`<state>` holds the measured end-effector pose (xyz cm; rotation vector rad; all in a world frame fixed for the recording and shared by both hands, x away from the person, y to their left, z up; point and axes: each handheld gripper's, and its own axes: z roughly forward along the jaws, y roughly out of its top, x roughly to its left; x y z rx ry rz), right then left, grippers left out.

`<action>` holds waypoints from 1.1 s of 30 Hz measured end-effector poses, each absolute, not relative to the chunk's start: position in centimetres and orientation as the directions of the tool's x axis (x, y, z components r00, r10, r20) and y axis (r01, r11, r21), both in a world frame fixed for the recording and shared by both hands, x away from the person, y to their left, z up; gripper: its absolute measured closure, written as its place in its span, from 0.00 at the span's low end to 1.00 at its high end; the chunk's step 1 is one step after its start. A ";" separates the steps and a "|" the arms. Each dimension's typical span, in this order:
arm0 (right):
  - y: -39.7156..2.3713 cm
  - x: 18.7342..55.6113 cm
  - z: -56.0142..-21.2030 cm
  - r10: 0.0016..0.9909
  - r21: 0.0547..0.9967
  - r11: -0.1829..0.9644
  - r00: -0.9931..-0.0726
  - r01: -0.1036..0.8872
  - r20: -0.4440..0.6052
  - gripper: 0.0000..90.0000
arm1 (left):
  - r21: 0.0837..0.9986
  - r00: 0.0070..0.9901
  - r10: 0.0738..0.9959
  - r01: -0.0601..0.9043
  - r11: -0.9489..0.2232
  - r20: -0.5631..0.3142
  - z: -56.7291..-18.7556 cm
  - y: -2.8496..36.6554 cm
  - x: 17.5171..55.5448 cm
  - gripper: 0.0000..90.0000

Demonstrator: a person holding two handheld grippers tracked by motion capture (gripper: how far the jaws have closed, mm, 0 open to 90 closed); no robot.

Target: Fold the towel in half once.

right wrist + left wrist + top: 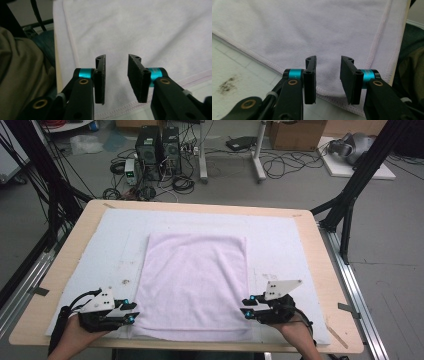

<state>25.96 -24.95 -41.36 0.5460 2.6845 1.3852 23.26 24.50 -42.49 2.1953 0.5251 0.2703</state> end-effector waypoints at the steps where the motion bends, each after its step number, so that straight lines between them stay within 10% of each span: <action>1: -24.7 26.1 -41.9 0.336 0.795 0.539 -0.936 0.279 0.101 0.72 | 0.778 0.894 0.448 0.277 -0.564 0.007 -42.7 24.4 23.4 0.74; 7: -23.6 26.1 -44.5 0.326 0.740 0.595 -0.936 0.313 0.134 0.69 | 0.754 0.907 0.422 0.274 -0.597 0.005 -44.2 23.7 23.3 0.73; 14: -23.2 26.0 -44.4 0.314 0.730 0.617 -0.943 0.293 0.114 0.96 | 0.748 0.900 0.436 0.287 -0.598 0.004 -44.0 23.3 23.1 0.97; 30: -23.9 23.7 -39.5 0.249 0.788 0.580 -0.966 0.205 0.067 0.95 | 0.781 0.906 0.418 0.215 -0.587 0.064 -40.4 24.5 20.5 0.97; 33: -24.1 23.6 -40.2 0.236 0.785 0.574 -0.965 0.233 0.114 0.83 | 0.770 0.904 0.424 0.228 -0.595 0.060 -41.3 24.4 20.6 0.83</action>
